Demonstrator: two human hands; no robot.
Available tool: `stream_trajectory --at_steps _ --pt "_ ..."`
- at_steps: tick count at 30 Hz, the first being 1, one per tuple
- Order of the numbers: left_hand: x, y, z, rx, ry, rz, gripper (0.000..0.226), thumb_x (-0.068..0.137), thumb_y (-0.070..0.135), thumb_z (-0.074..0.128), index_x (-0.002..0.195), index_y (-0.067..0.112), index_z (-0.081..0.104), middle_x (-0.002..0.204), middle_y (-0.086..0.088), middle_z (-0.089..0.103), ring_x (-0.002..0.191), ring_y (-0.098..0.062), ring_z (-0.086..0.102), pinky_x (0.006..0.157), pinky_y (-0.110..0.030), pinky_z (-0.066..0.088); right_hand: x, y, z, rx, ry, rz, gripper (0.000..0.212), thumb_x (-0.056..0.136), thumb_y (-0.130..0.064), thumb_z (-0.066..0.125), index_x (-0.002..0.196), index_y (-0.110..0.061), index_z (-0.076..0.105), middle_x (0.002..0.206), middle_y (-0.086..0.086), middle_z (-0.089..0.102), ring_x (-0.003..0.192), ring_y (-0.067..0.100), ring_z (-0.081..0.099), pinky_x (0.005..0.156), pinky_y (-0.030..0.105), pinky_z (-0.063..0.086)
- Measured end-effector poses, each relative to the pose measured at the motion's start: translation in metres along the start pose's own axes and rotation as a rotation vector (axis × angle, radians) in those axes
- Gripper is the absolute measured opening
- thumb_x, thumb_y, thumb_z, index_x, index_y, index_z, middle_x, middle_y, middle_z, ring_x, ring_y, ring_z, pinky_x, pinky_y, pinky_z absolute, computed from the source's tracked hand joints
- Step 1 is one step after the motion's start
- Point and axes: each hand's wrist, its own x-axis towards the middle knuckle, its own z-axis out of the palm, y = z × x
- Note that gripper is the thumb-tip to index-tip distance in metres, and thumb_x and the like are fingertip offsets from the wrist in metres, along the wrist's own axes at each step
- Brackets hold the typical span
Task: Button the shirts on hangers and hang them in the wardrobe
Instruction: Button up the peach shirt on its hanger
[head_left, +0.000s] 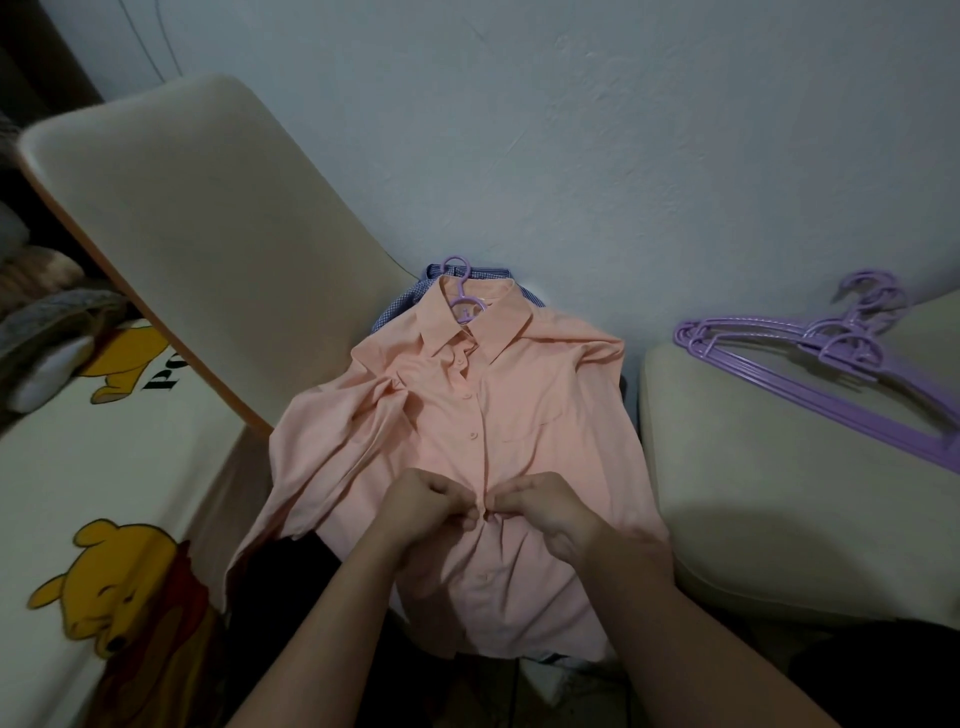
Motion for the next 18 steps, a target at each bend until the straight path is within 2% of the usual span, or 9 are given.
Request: stream_trajectory --at_steps 3,10,13,16,18 --pt "0.000 -0.002 0.002 0.009 0.035 -0.010 0.008 0.080 0.000 0.076 0.073 0.000 0.079 0.064 -0.013 0.072 0.060 -0.011 0.062 0.061 -0.019 0.051 0.000 0.001 0.000 -0.017 -0.006 0.000 0.019 0.071 0.008 0.077 0.066 -0.010 0.078 0.075 0.009 0.075 0.079 0.019 0.070 0.084 0.029 0.056" --pt "0.006 -0.006 0.005 0.090 0.060 -0.002 0.011 0.075 0.011 0.085 0.067 0.007 0.079 0.062 -0.007 0.071 0.055 -0.008 0.058 0.057 -0.019 0.046 0.001 0.003 -0.003 -0.056 -0.034 0.018 0.012 0.073 0.003 0.077 0.072 -0.009 0.080 0.081 0.011 0.076 0.085 0.023 0.071 0.091 0.033 0.056" --pt "0.005 -0.008 0.010 0.108 0.094 0.004 0.013 0.072 0.012 0.087 0.066 0.007 0.077 0.058 -0.003 0.069 0.051 -0.007 0.057 0.055 -0.018 0.044 0.002 0.001 -0.002 -0.049 -0.020 0.058 0.004 0.076 -0.008 0.077 0.076 -0.004 0.079 0.081 0.014 0.076 0.082 0.024 0.070 0.095 0.040 0.055" --pt "0.002 -0.010 0.015 0.127 0.133 0.052 0.015 0.073 0.014 0.087 0.064 0.008 0.077 0.057 -0.005 0.069 0.049 -0.005 0.055 0.053 -0.019 0.044 0.002 0.001 -0.002 -0.077 -0.031 0.066 0.021 0.072 -0.022 0.082 0.082 -0.004 0.079 0.083 0.013 0.076 0.086 0.026 0.071 0.095 0.040 0.055" --pt "0.001 -0.011 0.017 0.141 0.152 0.084 0.014 0.073 0.014 0.086 0.064 0.009 0.076 0.061 -0.007 0.071 0.052 -0.007 0.057 0.056 -0.022 0.046 0.002 0.002 -0.001 -0.088 -0.031 0.037 0.013 0.073 -0.017 0.082 0.081 -0.007 0.080 0.082 0.011 0.077 0.090 0.028 0.072 0.094 0.039 0.056"
